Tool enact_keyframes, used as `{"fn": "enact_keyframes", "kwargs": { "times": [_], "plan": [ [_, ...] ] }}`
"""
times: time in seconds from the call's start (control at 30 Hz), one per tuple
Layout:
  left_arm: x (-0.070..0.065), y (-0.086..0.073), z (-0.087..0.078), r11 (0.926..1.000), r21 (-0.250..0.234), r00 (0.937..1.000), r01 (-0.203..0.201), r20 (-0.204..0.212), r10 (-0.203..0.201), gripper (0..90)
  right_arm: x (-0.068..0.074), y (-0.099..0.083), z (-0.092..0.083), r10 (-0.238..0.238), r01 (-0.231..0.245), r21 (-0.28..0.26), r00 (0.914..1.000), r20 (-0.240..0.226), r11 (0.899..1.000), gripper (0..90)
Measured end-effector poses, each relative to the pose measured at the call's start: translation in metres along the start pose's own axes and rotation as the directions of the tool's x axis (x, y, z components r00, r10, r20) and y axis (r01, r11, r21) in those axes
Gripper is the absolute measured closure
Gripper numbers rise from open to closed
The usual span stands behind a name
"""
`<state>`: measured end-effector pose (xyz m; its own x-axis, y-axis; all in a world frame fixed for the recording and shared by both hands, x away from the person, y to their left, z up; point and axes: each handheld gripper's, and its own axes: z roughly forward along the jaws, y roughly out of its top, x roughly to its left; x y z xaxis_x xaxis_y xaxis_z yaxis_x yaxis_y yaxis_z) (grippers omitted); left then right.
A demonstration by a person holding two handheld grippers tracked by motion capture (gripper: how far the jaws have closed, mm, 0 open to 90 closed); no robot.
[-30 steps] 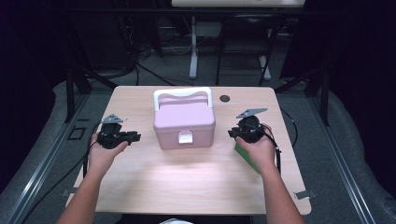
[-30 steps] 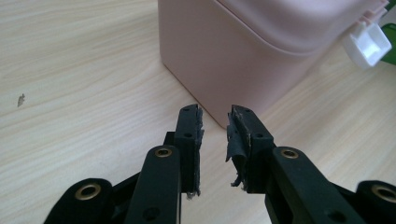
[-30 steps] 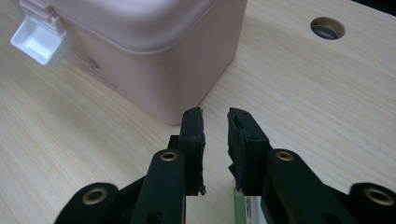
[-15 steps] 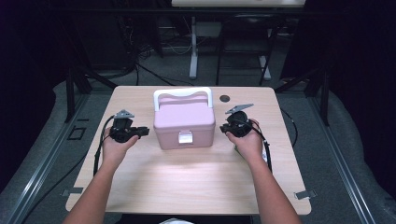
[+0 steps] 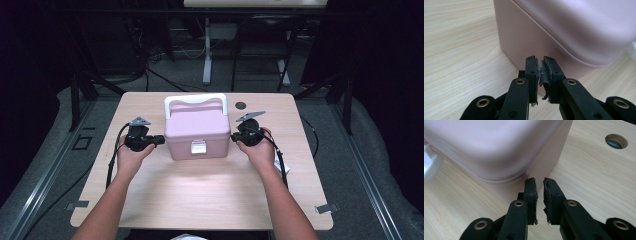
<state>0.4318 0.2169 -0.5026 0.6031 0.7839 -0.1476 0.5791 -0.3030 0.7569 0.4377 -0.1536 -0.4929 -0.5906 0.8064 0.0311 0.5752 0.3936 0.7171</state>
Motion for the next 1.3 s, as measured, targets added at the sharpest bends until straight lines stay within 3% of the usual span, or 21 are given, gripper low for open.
{"fn": "enact_keyframes", "kwargs": {
  "times": [0.2,0.3,0.43,0.63,0.87,1.13,1.3],
  "plan": [
    [-0.001,0.001,0.0,0.9999,0.01,1.0,0.003,-0.002,-0.003,83.7,0.001,0.0,0.0,-0.017,0.017,0.0,0.9999,0.0,1.0,82.7],
    [-0.004,0.002,0.0,0.9998,0.014,0.9999,-0.011,-0.012,0.011,87.4,0.008,0.0,0.0,-0.029,0.029,0.003,0.9994,0.02,1.0,89.8],
    [-0.006,0.002,0.0,0.9995,0.016,0.9994,-0.027,-0.02,0.027,89.6,0.012,0.0,-0.001,-0.049,0.049,0.007,0.9981,0.038,0.999,90.0],
    [-0.002,-0.001,-0.003,0.9999,0.011,1.0,-0.003,0.0,0.003,89.8,0.016,-0.003,-0.003,-0.044,0.044,0.003,0.9988,0.02,0.999,90.0],
    [-0.003,-0.003,-0.006,0.9997,0.021,0.9999,-0.012,0.005,0.012,90.0,0.019,-0.005,-0.006,-0.041,0.041,0.009,0.9991,0.002,0.999,90.0],
    [-0.008,-0.007,-0.011,0.9997,0.017,0.9996,-0.017,-0.023,0.018,90.0,0.03,-0.009,-0.012,-0.095,0.094,0.029,0.9955,0.006,0.995,90.0],
    [-0.01,-0.011,-0.015,0.9993,0.026,0.9996,-0.027,0.01,0.027,90.0,0.034,-0.014,-0.017,-0.082,0.082,0.023,0.9966,0.005,0.996,90.0]
  ]
}}
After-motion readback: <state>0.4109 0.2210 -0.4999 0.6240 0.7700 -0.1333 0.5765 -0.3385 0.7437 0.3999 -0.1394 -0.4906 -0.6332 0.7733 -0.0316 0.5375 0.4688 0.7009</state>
